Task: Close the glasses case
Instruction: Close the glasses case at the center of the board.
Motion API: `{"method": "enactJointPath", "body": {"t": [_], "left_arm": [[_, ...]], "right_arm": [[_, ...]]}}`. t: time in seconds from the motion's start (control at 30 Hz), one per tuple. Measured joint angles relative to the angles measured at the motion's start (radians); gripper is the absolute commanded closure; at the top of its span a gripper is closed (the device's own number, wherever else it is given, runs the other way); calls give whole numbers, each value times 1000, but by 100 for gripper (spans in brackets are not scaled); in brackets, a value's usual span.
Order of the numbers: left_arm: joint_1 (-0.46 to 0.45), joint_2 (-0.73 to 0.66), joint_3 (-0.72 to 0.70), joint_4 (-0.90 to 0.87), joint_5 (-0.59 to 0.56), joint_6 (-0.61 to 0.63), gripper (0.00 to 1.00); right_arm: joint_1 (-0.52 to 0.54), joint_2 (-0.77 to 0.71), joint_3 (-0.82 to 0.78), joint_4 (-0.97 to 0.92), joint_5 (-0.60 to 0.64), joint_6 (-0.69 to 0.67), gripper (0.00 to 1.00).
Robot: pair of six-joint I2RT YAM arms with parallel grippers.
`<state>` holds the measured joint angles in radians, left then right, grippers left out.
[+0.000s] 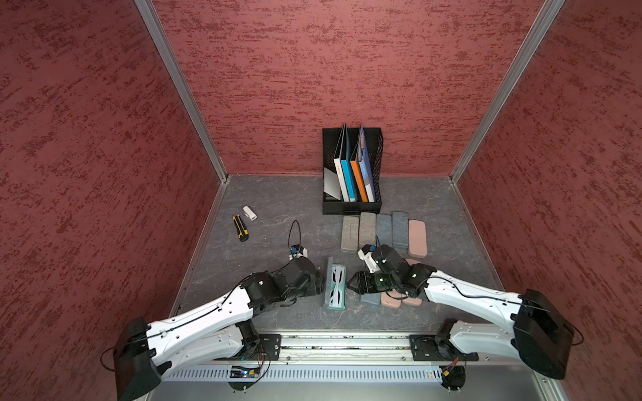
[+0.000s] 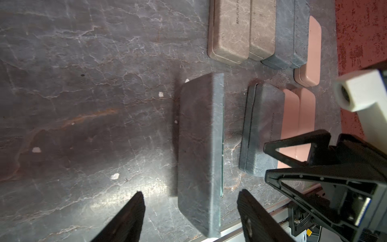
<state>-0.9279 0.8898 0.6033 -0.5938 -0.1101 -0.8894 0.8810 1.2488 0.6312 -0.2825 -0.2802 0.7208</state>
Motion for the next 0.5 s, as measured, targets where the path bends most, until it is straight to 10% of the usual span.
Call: {"method": "enactJointPath", "body": {"t": [0.5], "left_arm": [[174,14,-88,232,300,179,50]], "right_arm": [[163,213,69,36,238,234,78]]}}
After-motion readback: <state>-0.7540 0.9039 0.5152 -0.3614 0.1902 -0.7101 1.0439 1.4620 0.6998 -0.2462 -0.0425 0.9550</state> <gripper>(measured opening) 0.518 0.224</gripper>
